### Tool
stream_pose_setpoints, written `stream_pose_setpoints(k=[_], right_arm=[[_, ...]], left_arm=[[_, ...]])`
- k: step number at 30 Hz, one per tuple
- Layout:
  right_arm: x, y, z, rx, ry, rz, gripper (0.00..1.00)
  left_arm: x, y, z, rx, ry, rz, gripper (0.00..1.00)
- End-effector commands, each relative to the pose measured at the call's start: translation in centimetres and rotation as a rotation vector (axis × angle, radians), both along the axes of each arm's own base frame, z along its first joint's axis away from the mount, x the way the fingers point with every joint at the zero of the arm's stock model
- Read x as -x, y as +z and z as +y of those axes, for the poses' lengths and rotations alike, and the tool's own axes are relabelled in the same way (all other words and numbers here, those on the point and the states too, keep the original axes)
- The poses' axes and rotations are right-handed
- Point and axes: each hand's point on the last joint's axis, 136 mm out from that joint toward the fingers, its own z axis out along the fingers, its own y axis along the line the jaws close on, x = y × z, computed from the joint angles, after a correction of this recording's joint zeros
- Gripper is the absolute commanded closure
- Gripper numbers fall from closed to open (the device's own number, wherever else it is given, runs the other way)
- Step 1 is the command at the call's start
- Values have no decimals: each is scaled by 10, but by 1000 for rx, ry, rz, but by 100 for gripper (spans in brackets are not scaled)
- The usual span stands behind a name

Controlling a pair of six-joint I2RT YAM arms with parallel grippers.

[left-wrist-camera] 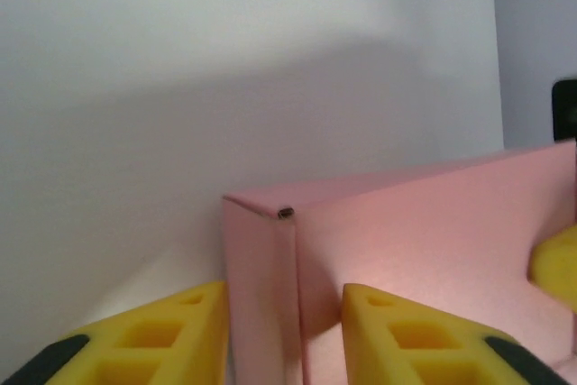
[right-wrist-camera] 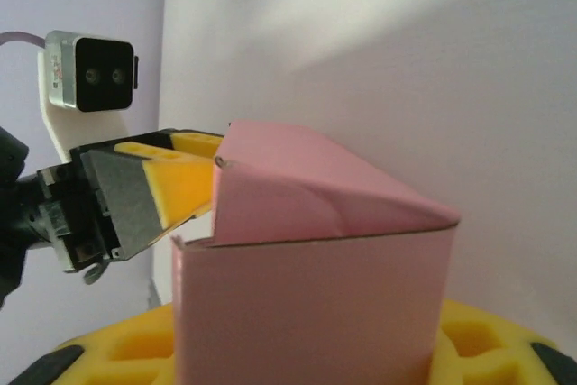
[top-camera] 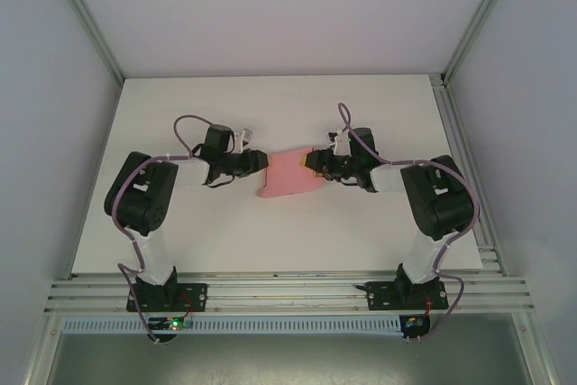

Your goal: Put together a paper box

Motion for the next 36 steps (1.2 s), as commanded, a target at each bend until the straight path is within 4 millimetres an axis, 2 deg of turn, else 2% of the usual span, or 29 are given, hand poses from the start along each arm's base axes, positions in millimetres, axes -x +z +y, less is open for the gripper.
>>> stream_pose_setpoints(k=[1, 2, 3, 5, 9, 12, 16, 18, 25, 27, 29, 32, 34, 36], right_arm=[[-1, 45, 7, -67, 22, -84, 66], [-1, 50, 4, -59, 14, -86, 65], [0, 55, 1, -51, 1, -82, 63], [-1, 64, -8, -40, -43, -53, 63], [-4, 79, -27, -29, -146, 76, 63], [-3, 94, -29, -77, -158, 221, 63], [1, 113, -19, -158, -107, 350, 65], [2, 120, -17, -182, -101, 384, 65], [7, 118, -17, -184, -108, 466, 66], [10, 115, -17, -176, -104, 486, 66], [11, 113, -17, -179, -100, 501, 65], [10, 113, -19, -181, -115, 499, 64], [10, 116, -20, -189, -118, 498, 61], [9, 119, -20, -192, -119, 486, 55]], left_arm=[[-23, 60, 7, -92, -6, -294, 28], [-24, 75, 9, -135, -9, -360, 5], [-23, 88, 13, -205, -20, -426, 0], [-14, 115, 11, -383, -67, -618, 0], [33, 155, -29, -638, -307, -1047, 0], [61, 167, -48, -665, -456, -1222, 0], [86, 163, -64, -691, -657, -1241, 0], [84, 156, -66, -769, -698, -1252, 0], [51, 141, -69, -1008, -681, -1265, 2], [41, 146, -70, -1050, -639, -1294, 11], [40, 149, -72, -1053, -634, -1312, 22], [40, 148, -73, -1050, -644, -1316, 31], [38, 146, -71, -1067, -643, -1312, 44], [37, 144, -70, -1084, -646, -1306, 49]])
